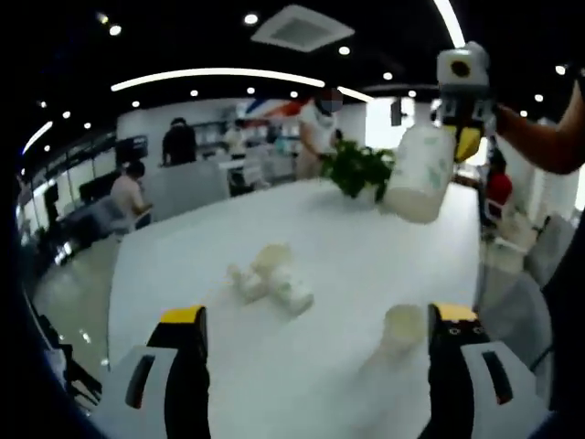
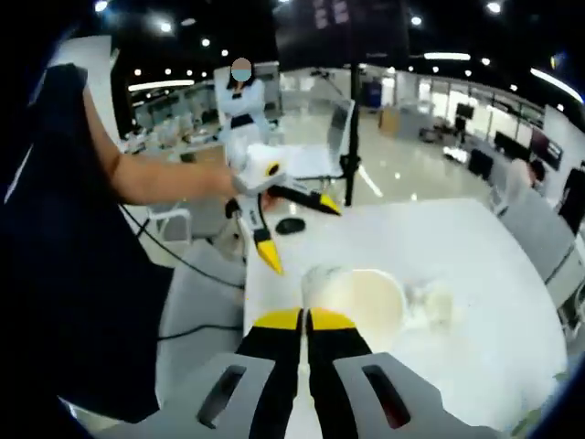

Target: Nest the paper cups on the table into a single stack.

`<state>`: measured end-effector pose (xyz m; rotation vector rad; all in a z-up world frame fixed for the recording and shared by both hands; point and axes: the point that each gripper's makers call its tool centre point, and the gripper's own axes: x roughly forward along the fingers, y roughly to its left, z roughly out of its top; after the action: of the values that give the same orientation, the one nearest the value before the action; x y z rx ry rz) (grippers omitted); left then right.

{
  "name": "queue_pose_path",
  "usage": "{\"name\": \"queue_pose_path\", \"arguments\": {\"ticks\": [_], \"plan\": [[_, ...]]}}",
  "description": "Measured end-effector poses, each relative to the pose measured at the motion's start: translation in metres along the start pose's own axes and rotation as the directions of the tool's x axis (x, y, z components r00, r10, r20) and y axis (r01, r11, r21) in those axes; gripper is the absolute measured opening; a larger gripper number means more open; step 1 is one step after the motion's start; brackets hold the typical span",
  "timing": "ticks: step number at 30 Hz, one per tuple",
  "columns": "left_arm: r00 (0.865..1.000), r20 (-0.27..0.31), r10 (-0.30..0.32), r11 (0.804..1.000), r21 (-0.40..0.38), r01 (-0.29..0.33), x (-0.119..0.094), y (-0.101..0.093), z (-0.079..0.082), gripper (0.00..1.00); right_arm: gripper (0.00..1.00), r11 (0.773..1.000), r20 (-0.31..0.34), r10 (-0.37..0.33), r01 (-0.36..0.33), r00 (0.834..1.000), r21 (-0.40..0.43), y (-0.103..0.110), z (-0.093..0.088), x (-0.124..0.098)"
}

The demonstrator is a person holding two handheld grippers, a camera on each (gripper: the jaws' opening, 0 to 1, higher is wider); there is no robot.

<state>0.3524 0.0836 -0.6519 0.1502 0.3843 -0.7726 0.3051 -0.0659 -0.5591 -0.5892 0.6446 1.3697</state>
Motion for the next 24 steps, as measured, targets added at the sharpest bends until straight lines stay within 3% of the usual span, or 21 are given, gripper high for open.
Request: {"name": "queue_pose_path", "arguments": {"ticks": [5,7,13,15,20,24], "plan": [[0.998,0.035,0.044,0.999,-0.010,-0.044,-0.015,0.008,-0.005,0.98,0.00,1.000,-0.144,-0.003,0.001,0.990,-0.015,0.001,-0.005,0.001],[0.998,0.042,0.056,0.998,-0.012,-0.056,-0.022,0.011,-0.006,0.98,0.00,1.000,-0.219,-0.012,0.005,0.976,-0.030,0.000,-0.009,0.000],[0.997,0.034,0.073,0.997,-0.037,-0.071,-0.028,0.020,-0.016,0.98,0.00,0.998,-0.341,-0.036,0.018,0.939,-0.058,-0.004,-0.008,0.004],[0.997,0.036,0.073,0.996,-0.043,-0.072,-0.027,0.022,-0.018,0.98,0.00,0.998,-0.389,-0.035,0.013,0.920,-0.058,-0.004,-0.010,0.008],[0.995,0.049,0.089,0.995,-0.048,-0.087,-0.024,0.028,-0.019,0.98,0.00,0.998,-0.531,-0.020,-0.011,0.847,-0.055,-0.001,-0.022,0.018],[0.995,0.048,0.090,0.995,-0.052,-0.088,-0.022,0.029,-0.020,0.98,0.00,0.998,-0.566,-0.022,-0.019,0.824,-0.068,0.002,-0.021,0.027]]}}
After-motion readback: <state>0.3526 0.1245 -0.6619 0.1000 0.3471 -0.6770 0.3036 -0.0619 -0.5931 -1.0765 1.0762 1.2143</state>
